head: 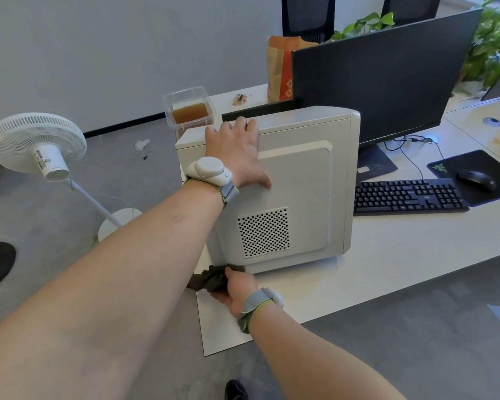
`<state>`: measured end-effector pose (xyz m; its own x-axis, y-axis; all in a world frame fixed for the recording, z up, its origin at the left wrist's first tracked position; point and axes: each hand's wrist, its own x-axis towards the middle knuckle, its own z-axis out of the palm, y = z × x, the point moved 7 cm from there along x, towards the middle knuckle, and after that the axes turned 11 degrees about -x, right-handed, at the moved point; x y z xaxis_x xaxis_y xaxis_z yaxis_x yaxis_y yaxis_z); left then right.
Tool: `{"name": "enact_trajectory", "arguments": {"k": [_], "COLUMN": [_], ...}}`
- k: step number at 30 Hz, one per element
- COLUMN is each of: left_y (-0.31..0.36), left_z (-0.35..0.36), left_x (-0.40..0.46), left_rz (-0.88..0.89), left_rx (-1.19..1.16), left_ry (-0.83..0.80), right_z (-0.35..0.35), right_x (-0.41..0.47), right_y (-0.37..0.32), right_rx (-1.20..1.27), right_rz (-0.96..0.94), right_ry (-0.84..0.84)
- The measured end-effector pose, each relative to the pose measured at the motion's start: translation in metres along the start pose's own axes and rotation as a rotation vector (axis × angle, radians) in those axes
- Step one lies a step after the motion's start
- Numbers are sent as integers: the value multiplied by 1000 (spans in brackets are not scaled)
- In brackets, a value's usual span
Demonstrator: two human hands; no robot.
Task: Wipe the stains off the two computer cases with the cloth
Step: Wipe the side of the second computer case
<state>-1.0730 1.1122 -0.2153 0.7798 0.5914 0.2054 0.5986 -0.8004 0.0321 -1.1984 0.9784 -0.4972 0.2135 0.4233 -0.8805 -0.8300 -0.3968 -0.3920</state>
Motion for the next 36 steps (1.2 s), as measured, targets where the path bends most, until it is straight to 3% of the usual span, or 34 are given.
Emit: {"name": "enact_trajectory", "arguments": {"k": [6, 11, 15, 21, 25, 27, 36], "left_y": [3, 5, 4, 5, 7, 8, 11], "left_z": [-1, -1, -2, -4, -5, -5, -4], "left_x": [-4, -5, -6, -7, -10, -13, -19], "left_rz": [5, 2, 6, 11, 13, 9, -8], "left_rx": [2, 7, 4, -1, 3, 12, 22], "left_ry": [-1, 1, 3, 5, 13, 15, 17], "right_z": [-4, -99, -177, -204, -204, -203, -151], "right_x": [-5, -11, -30, -13, 12, 5, -138], "right_y": [-20, -65, -126, -149, -110, -111, -268], "right_rx": [128, 74, 108, 22, 42, 55, -332], "right_rz": [-87, -302, -451, -458, -203, -199, -951], "right_ry": [66, 457, 590, 416, 354, 310, 327]}}
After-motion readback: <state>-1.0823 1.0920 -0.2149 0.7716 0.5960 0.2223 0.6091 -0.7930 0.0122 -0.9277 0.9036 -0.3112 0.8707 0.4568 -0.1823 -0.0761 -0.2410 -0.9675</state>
